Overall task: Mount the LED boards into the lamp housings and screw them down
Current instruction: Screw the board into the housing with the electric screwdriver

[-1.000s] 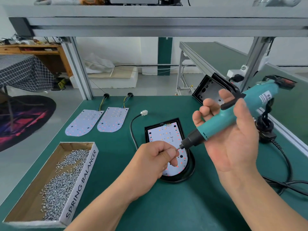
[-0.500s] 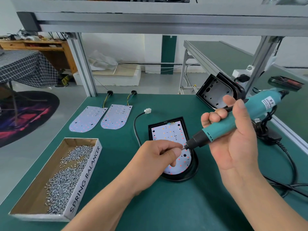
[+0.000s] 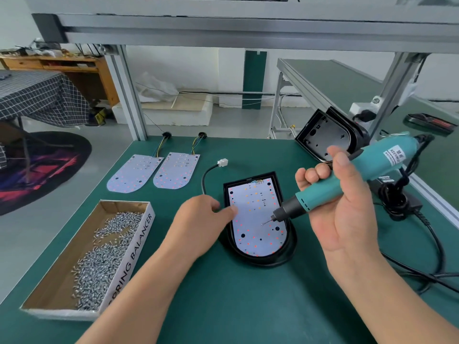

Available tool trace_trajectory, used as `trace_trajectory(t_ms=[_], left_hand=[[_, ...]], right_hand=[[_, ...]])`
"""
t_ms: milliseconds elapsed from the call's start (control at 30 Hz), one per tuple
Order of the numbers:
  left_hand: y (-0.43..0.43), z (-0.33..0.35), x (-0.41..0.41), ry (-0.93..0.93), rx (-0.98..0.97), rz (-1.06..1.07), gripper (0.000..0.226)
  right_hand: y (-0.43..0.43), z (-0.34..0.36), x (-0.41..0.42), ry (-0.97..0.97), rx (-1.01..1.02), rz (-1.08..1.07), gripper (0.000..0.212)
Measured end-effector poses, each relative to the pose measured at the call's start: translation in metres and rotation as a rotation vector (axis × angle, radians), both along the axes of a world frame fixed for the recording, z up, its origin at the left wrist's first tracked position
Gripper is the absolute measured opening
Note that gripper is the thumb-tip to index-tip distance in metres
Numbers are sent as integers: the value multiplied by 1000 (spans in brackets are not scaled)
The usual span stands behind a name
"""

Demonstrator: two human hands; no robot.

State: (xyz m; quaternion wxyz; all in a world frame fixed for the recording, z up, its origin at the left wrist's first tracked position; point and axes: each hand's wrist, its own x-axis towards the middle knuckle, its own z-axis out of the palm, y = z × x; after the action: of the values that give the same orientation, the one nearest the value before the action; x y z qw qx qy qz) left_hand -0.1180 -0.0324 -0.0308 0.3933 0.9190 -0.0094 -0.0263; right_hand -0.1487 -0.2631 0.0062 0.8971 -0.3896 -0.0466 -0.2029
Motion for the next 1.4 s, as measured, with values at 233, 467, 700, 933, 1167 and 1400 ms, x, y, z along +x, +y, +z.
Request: trace_trajectory(t_ms=[233,467,700,933,1167,1400], left_hand=[[-12,-6,2,13,132,-19,69],[-14,-3,4,30,10,-49,63],[-20,0,5,46,-50,-47,58],[-19,-1,4,68,-102,-47,63],[-11,18,5,56,-328,127,28],[-15,30,-20,396,-950,-122,25]], right_hand=[[6,0,-4,-8,-83,61,9],[7,1,-7,11,-186,41,17],[10,3,-9,-26,-248,22,16],[9,4,-10,-15,-215,1,17],[0,7,-5,-3,-70,-10,15],[-10,11,-2,-6,52,-15,20]])
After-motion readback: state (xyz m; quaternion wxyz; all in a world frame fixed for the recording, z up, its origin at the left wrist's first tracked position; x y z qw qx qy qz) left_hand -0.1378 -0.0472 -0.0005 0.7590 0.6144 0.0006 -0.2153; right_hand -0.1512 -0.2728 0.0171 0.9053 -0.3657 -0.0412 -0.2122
